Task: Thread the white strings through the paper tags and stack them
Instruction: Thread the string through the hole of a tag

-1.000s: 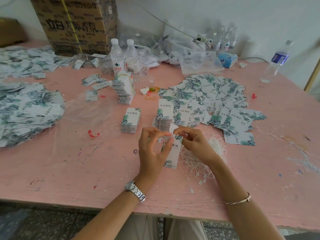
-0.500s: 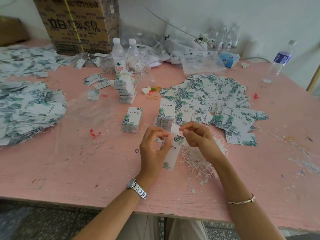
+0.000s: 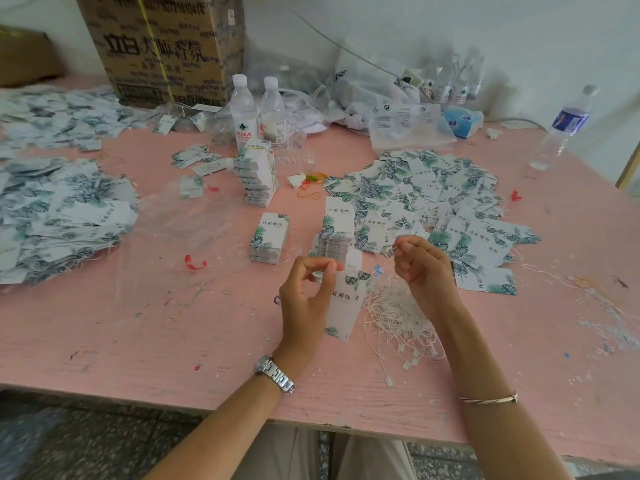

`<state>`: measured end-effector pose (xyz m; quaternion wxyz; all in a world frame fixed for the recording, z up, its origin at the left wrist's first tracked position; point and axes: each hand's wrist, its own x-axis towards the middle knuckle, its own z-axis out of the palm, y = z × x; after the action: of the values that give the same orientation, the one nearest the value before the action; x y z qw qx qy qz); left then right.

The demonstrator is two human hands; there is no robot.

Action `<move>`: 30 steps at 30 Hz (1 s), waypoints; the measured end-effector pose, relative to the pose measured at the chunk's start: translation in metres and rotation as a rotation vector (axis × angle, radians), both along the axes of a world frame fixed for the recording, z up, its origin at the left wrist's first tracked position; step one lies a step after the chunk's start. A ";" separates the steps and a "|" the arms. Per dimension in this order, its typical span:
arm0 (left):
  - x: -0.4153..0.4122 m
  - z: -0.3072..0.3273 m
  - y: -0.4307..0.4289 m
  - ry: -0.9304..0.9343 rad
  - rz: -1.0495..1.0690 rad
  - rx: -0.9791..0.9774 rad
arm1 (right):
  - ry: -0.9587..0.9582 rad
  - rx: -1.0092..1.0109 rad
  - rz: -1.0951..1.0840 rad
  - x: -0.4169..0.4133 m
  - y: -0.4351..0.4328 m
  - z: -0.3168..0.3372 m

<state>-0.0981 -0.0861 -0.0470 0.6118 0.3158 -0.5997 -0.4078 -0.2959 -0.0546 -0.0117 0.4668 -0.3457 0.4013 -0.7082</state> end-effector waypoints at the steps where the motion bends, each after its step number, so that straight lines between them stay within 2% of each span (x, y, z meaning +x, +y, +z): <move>1: 0.000 0.001 0.000 0.011 -0.004 0.006 | -0.014 -0.010 -0.002 -0.001 0.000 0.000; 6: 0.002 0.002 -0.001 0.018 -0.022 0.003 | -0.024 -0.070 0.059 -0.002 0.001 -0.001; 14: -0.001 0.000 -0.002 -0.038 -0.054 -0.029 | 0.164 -0.035 0.167 0.013 0.005 -0.002; 30: -0.004 -0.003 -0.001 -0.171 -0.122 0.063 | 0.491 -0.063 0.113 0.033 0.008 0.002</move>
<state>-0.1017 -0.0868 -0.0504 0.5223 0.3313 -0.6547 -0.4346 -0.2627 -0.0471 -0.0094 0.3832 -0.5436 0.4602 -0.5881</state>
